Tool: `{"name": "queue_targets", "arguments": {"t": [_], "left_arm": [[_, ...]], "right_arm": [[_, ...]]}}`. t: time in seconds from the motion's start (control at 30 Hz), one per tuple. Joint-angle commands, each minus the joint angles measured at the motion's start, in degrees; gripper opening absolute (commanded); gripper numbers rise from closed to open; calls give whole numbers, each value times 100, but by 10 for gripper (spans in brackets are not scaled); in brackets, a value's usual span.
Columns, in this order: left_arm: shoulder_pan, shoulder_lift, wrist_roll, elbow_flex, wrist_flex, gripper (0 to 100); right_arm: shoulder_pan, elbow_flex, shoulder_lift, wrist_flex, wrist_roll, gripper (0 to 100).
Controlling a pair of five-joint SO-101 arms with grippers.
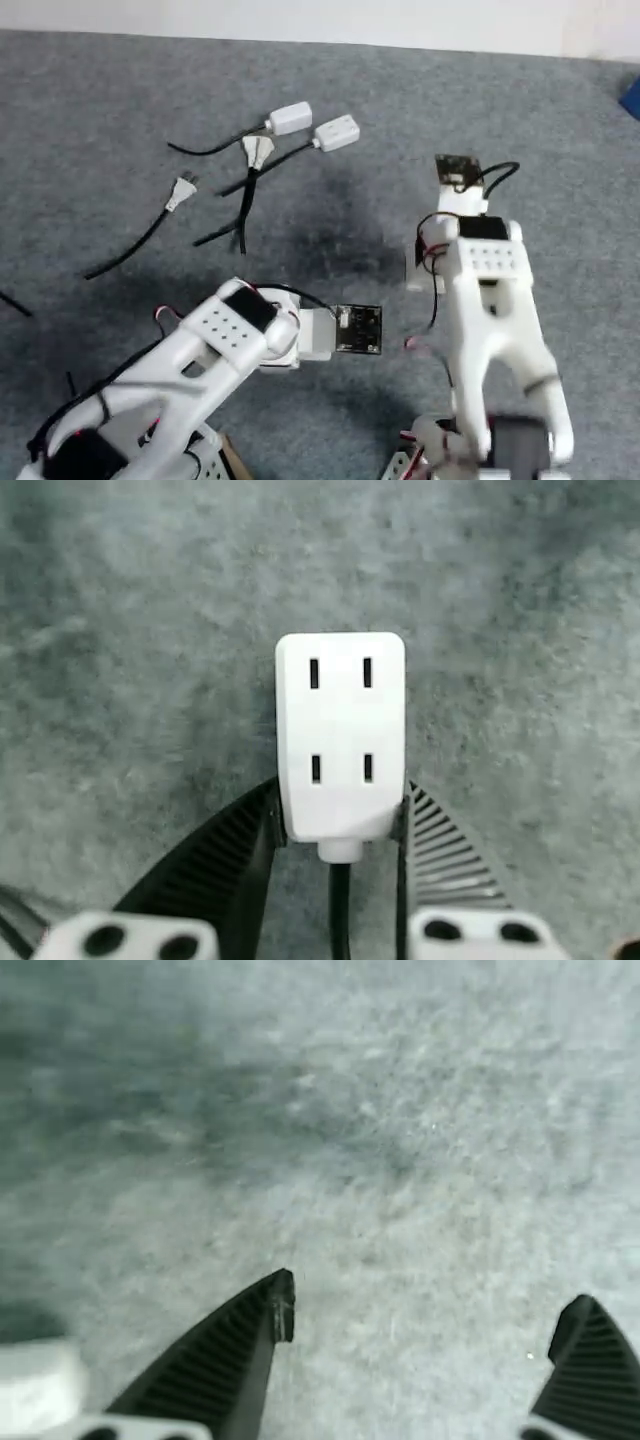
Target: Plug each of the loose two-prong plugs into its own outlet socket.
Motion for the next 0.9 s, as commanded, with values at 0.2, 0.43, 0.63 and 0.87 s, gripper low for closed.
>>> {"name": "queue_targets", "arguments": {"t": [0.2, 0.43, 0.63, 0.87], "left_arm": [[-347, 2519, -44, -1807, -431, 101], [-646, 3116, 668, -2607, -396, 407], [-1455, 3116, 651, -3582, 281, 431], [-2387, 2993, 554, -4778, 1231, 429]], "right_arm": [[-119, 1437, -2000, -418, 484, 386], [-119, 1481, -1868, -470, 484, 386], [-119, 1481, -1815, -470, 484, 386], [-119, 1341, -1798, -470, 484, 386]]}}
